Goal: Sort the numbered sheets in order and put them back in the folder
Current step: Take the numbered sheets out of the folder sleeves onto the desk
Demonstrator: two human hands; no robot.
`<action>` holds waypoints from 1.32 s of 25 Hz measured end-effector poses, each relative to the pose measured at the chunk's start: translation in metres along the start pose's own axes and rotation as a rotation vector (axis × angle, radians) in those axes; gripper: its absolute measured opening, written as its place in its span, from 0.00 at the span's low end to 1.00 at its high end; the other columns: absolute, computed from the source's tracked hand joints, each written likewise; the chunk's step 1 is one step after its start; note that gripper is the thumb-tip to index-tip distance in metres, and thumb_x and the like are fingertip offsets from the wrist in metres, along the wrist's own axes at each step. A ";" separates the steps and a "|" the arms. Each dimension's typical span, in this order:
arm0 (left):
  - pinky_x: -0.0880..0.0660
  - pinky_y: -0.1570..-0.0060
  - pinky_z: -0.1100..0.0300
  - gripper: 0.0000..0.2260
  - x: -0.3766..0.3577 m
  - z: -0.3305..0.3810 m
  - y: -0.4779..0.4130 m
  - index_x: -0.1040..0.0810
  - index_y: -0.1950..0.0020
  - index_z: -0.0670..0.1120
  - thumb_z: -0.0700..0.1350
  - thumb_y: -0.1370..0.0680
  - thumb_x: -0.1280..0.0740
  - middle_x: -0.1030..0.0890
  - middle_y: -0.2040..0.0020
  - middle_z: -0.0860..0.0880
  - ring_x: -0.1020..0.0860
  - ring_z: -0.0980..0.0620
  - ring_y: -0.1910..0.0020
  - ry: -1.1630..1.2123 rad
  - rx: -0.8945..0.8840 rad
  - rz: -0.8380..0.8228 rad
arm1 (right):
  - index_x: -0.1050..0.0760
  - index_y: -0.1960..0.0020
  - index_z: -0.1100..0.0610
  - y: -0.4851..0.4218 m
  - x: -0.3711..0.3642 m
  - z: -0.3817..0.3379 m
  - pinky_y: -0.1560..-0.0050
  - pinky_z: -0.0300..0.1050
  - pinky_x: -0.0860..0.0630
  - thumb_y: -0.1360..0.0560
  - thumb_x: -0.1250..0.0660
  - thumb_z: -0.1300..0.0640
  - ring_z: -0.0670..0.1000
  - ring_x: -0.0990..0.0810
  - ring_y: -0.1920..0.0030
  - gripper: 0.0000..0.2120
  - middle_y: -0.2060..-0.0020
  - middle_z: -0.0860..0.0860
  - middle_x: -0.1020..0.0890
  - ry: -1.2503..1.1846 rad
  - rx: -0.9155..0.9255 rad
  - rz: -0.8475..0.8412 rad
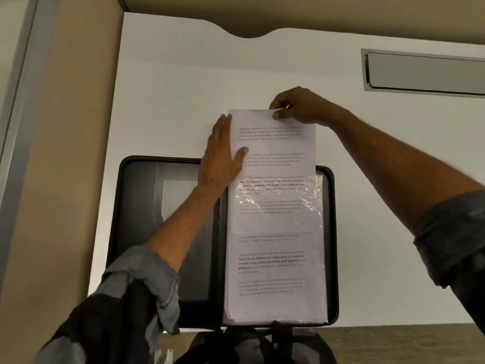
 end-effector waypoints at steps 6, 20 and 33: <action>0.19 0.43 0.48 0.19 0.006 -0.019 -0.030 0.24 0.30 0.45 0.42 0.21 0.27 0.19 0.49 0.51 0.20 0.53 0.54 0.355 0.134 -0.146 | 0.34 0.25 0.55 0.042 -0.005 0.020 0.32 0.50 0.31 0.23 0.29 0.48 0.54 0.28 0.30 0.30 0.29 0.46 0.31 -0.025 -0.007 0.707; 0.17 0.48 0.54 0.14 0.008 -0.005 -0.037 0.22 0.36 0.45 0.43 0.21 0.27 0.15 0.48 0.49 0.16 0.46 0.44 0.555 0.310 -0.186 | 0.19 0.46 0.54 0.099 -0.046 0.067 0.44 0.58 0.17 0.30 0.24 0.57 0.53 0.14 0.50 0.13 0.53 0.52 0.14 -0.915 -0.398 0.755; 0.17 0.47 0.51 0.15 0.035 0.144 -0.105 0.18 0.38 0.40 0.45 0.22 0.26 0.14 0.44 0.46 0.14 0.49 0.46 0.554 -0.030 -0.013 | 0.20 0.47 0.61 0.159 0.069 0.079 0.51 0.48 0.16 0.25 0.28 0.66 0.51 0.14 0.55 0.07 0.58 0.54 0.14 -0.983 -0.113 1.037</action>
Point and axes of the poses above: each hand's wrist, its own y-axis away from the middle knuckle, its own x-axis out of the back of the hand, z = x × y, the point moved 3 cm from there along -y, towards the middle knuckle
